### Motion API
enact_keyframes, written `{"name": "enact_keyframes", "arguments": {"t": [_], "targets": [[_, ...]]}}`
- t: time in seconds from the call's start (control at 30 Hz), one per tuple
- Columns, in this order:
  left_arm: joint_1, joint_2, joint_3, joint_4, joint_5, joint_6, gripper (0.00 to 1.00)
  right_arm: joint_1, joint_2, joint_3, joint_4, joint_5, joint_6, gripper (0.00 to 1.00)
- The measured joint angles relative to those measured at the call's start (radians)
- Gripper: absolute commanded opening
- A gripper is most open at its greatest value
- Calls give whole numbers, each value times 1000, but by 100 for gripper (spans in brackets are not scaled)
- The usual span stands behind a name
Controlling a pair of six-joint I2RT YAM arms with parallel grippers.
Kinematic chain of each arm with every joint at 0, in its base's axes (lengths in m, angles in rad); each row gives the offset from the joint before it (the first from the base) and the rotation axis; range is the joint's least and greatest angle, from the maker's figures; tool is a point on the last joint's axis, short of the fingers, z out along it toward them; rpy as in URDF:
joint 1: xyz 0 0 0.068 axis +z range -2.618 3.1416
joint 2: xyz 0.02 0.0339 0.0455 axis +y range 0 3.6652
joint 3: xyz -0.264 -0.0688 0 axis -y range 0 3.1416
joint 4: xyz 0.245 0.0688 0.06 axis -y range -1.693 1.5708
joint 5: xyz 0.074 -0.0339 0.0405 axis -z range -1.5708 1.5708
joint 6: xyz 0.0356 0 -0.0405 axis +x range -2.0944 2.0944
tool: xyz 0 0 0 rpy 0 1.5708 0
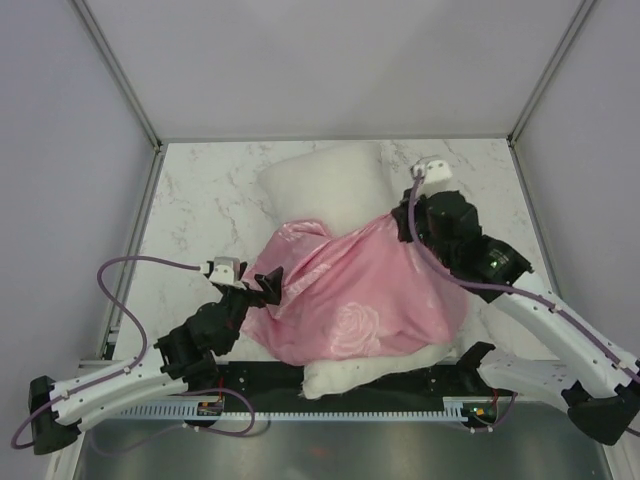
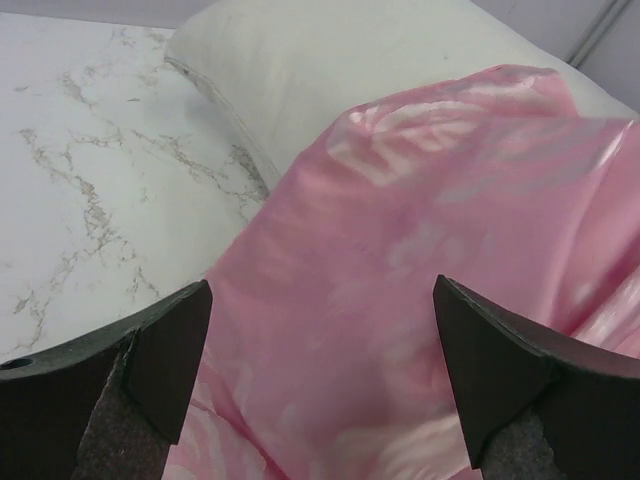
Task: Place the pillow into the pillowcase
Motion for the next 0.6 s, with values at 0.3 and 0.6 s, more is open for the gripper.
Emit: {"name": "enact_keyframes", "arguments": {"t": [0.3, 0.6], "targets": [[0, -22, 3, -60, -87, -13, 100, -926, 44, 80, -24, 176, 355, 0], [0, 93, 16, -10, -10, -15, 100, -1062, 10, -152, -25, -64, 450, 0]]}}
